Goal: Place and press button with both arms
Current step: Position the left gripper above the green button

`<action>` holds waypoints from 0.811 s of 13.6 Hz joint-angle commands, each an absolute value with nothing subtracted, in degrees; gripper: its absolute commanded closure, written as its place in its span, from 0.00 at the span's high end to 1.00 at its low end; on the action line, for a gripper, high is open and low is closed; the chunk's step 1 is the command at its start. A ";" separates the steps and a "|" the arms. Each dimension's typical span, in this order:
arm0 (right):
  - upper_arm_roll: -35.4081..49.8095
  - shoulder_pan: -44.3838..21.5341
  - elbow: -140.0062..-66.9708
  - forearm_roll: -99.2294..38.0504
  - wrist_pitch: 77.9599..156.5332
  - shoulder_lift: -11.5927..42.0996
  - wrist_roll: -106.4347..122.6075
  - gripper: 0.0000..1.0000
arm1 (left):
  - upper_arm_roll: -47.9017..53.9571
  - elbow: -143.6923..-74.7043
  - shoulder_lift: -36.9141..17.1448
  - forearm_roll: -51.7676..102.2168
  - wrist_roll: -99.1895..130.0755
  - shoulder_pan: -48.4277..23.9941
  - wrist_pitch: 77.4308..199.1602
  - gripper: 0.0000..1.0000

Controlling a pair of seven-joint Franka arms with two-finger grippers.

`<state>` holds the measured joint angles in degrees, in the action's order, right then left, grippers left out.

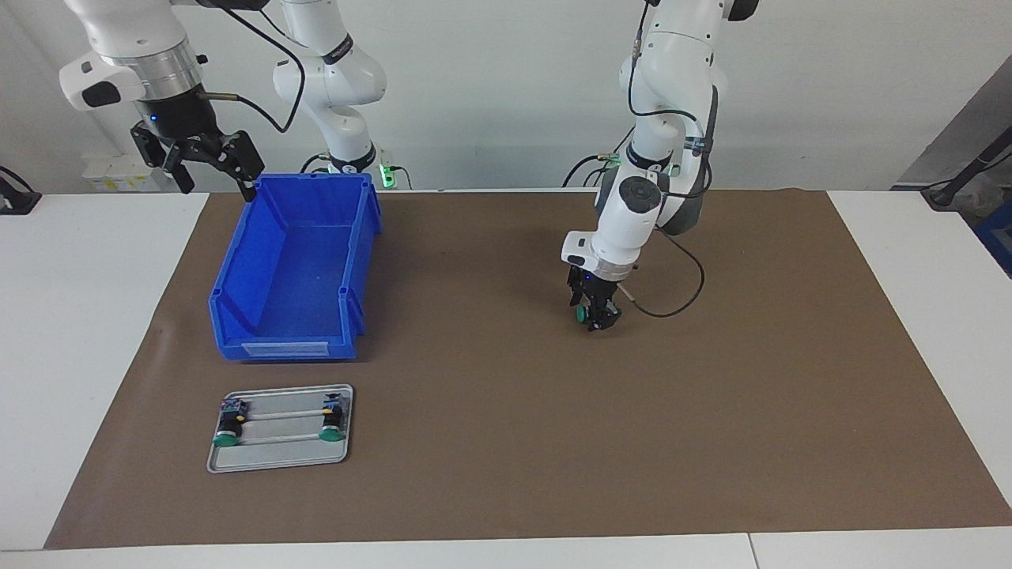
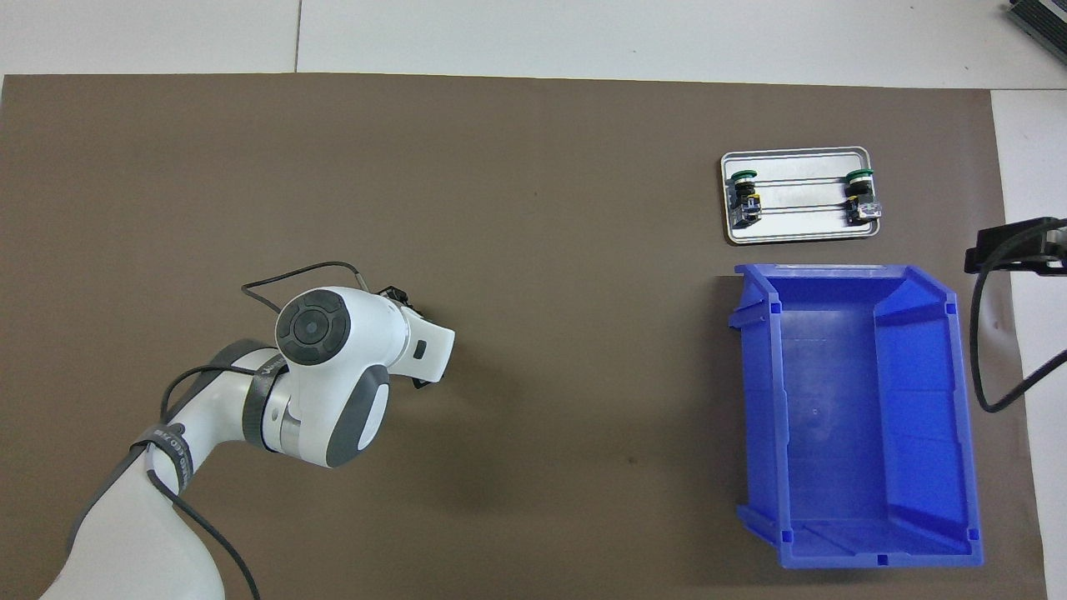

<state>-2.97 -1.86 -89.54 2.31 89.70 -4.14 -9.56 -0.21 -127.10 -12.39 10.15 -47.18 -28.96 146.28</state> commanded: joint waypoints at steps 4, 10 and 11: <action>-2.55 -0.79 -90.88 2.37 89.56 -5.27 -8.44 1.00 | -1.23 -128.15 -12.22 11.25 -48.34 -30.15 146.60 0.44; -2.72 -0.62 -91.67 2.29 89.65 -5.62 -8.44 1.00 | -1.32 -127.36 -12.30 11.25 -48.25 -30.06 145.72 0.22; -2.72 -0.62 -91.93 2.29 89.65 -5.80 -8.44 1.00 | -1.41 -127.27 -12.30 11.16 -48.34 -30.06 145.72 0.18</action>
<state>-2.98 -1.43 -90.04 2.31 89.70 -4.18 -9.56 -0.32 -127.11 -12.39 10.24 -47.22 -29.04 146.06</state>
